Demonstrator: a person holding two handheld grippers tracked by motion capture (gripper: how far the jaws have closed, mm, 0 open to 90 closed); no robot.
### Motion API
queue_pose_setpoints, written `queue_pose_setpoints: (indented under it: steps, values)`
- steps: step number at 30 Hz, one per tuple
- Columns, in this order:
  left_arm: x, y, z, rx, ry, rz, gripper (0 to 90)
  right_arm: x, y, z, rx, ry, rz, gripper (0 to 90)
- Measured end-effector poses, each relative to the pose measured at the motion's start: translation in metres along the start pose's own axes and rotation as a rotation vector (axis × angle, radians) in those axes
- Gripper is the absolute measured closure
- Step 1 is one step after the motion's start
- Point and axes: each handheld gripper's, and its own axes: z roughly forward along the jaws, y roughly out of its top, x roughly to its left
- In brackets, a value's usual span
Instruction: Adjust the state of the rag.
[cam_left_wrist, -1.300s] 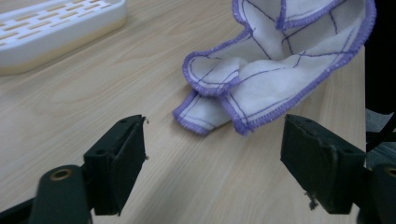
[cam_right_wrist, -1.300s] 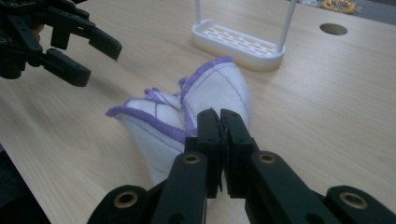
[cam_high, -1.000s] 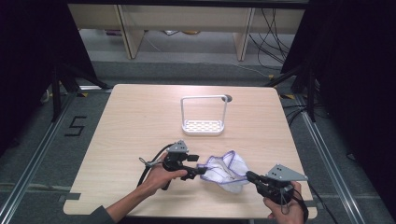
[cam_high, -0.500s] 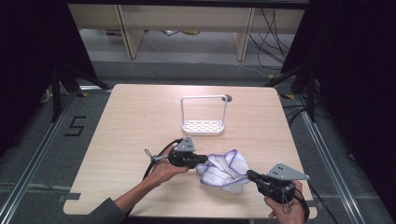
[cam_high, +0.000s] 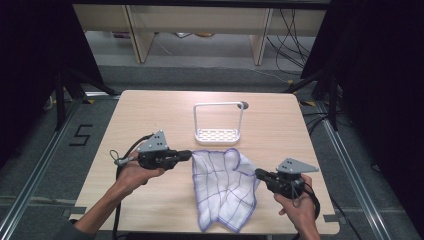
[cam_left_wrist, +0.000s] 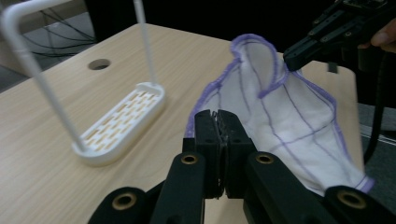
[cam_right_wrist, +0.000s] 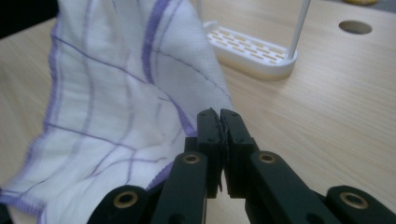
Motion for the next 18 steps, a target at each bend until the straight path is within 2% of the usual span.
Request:
queue_pose_setpoints:
  steps: [2,3,4,6,7,8,9,10,11,12,13,14,15,16,17,18]
  values:
    - [0.011,-0.010,0.007,0.033,0.021,-0.018,87.3,-0.007,0.002,0.014,0.035,-0.016,-0.011,87.7]
    - [0.011,-0.010,0.007,0.033,0.021,-0.018,87.3,-0.007,0.002,0.014,0.035,-0.016,-0.011,87.7]
    - [0.023,-0.025,0.019,0.070,0.033,-0.061,87.2,-0.019,0.001,0.033,0.094,-0.026,-0.014,87.7]
    - [0.032,-0.042,0.035,0.107,0.056,-0.087,87.3,-0.025,-0.002,0.046,0.136,-0.032,-0.005,87.6]
    - [0.032,-0.042,0.035,0.107,0.056,-0.087,87.2,-0.029,-0.004,0.054,0.167,-0.040,-0.002,87.6]
    - [0.036,-0.054,0.046,0.124,0.061,-0.106,87.2,-0.032,-0.005,0.060,0.184,-0.050,-0.016,87.6]
    - [0.039,-0.059,0.054,0.155,0.061,-0.095,87.1,-0.034,-0.006,0.064,0.198,-0.062,-0.030,87.6]
    - [0.039,-0.059,0.054,0.155,0.061,-0.095,87.0,-0.034,-0.006,0.064,0.198,-0.062,-0.030,87.6]
    - [0.040,-0.065,0.062,0.174,0.083,-0.077,86.9,-0.036,-0.007,0.073,0.239,-0.075,-0.037,87.5]
    - [0.040,-0.066,0.066,0.179,0.091,-0.072,86.8,-0.038,-0.008,0.077,0.238,-0.086,-0.061,87.5]
    - [0.041,-0.068,0.071,0.182,0.101,-0.066,86.5,-0.038,-0.008,0.079,0.257,-0.093,-0.050,87.5]
    - [0.041,-0.068,0.071,0.182,0.101,-0.066,85.9,-0.038,-0.008,0.079,0.257,-0.093,-0.050,87.5]
    - [0.042,-0.069,0.073,0.200,0.108,-0.048,85.9,-0.040,-0.009,0.084,0.251,-0.101,-0.058,87.1]
    - [0.041,-0.070,0.076,0.187,0.111,-0.075,81.8,-0.042,-0.009,0.088,0.255,-0.116,-0.041,84.5]
    - [0.041,-0.070,0.076,0.190,0.109,-0.082,78.5,-0.044,-0.008,0.086,0.279,-0.114,-0.043,81.9]
    - [0.040,-0.070,0.074,0.188,0.106,-0.092,70.3,-0.044,-0.008,0.086,0.275,-0.125,-0.035,75.7]
